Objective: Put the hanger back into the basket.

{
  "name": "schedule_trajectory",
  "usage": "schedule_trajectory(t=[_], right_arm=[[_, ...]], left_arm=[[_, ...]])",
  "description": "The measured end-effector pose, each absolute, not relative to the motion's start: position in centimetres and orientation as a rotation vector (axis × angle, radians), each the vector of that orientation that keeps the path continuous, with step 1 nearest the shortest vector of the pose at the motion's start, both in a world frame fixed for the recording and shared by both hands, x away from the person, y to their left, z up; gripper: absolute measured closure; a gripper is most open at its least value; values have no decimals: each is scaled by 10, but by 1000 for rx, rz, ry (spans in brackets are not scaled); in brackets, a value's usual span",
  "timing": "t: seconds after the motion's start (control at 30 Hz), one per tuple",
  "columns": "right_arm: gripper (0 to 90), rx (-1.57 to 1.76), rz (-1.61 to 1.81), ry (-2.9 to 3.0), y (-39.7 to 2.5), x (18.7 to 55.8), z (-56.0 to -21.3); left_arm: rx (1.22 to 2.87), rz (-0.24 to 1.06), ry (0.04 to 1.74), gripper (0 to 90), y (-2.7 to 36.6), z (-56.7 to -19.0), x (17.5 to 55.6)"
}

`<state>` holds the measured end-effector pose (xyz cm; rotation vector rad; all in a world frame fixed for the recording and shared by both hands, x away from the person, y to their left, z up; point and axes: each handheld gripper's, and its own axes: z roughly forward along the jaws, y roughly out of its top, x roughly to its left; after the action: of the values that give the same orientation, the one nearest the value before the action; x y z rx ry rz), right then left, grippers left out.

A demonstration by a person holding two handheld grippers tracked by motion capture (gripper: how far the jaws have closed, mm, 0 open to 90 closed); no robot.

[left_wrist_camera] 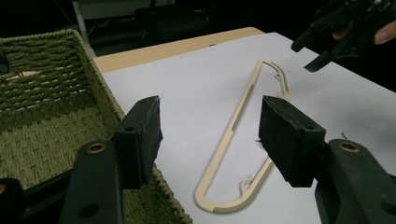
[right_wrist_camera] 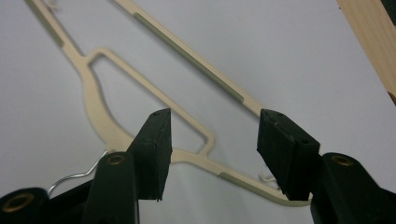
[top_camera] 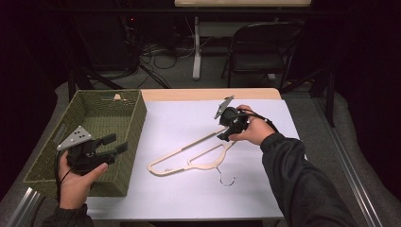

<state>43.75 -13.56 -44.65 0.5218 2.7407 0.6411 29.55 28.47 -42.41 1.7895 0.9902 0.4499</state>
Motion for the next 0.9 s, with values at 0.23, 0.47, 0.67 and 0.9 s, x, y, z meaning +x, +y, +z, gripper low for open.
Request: schedule_trajectory(t=[0.23, 0.47, 0.67, 0.9], right_arm=[[403, 532, 570, 2796, -121, 447, -469], [427, 450, 500, 2871, -112, 451, -487], [482, 449, 476, 2918, -109, 451, -497], [444, 434, 459, 2938, -105, 452, -508]], left_arm=[[1814, 455, 1045, 395, 288, -427, 298], [1827, 452, 1047, 394, 289, -428, 297], [1825, 480, 1022, 395, 289, -426, 294], [1821, 488, 1023, 394, 290, -427, 295]])
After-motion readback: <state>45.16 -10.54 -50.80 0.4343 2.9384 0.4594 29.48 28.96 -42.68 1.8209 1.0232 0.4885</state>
